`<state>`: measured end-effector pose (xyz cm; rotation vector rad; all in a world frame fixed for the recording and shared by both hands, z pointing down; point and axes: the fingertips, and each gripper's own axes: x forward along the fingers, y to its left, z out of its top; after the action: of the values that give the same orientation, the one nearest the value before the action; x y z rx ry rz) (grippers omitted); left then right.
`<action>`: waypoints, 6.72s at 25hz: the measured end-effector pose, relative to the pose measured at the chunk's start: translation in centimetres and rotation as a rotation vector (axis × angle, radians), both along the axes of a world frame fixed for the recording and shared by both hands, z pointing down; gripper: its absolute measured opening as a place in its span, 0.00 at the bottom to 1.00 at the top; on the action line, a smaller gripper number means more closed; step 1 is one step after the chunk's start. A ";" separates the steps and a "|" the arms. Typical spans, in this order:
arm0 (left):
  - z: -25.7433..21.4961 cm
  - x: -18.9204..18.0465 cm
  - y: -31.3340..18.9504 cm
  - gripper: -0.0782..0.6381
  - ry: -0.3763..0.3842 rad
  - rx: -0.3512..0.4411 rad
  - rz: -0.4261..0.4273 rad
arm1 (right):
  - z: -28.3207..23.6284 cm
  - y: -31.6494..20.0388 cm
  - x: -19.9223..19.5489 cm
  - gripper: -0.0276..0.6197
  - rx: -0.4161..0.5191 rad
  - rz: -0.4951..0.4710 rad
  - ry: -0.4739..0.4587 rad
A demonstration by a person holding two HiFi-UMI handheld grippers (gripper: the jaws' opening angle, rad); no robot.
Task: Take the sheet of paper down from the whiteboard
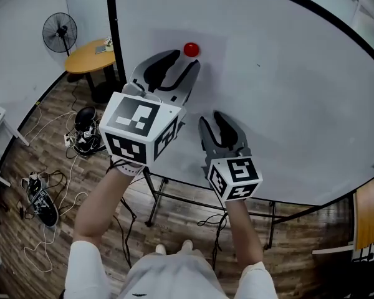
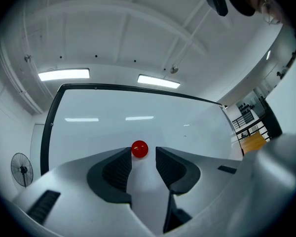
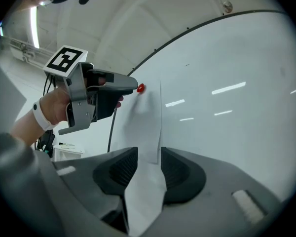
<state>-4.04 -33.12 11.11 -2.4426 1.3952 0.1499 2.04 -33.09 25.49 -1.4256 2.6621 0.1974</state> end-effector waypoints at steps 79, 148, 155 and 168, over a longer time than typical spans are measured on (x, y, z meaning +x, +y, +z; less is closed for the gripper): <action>3.9 -4.1 5.8 0.28 -0.081 0.111 -0.161 | -0.4 3.5 1.9 0.06 -0.044 -0.047 -0.126; 24.8 -5.4 12.0 0.28 0.101 -0.314 -0.031 | 10.5 12.9 12.7 0.06 -0.062 0.287 0.005; 24.6 -5.1 12.0 0.28 0.102 -0.310 -0.021 | 10.6 12.9 12.8 0.06 -0.069 0.290 0.000; 24.8 -4.8 11.3 0.28 0.104 -0.306 -0.006 | 10.5 12.0 13.2 0.06 -0.067 0.310 0.014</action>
<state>-8.88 -21.83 35.96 -2.7105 1.5716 0.0663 15.20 -21.12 35.95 -1.8593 2.4648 0.1461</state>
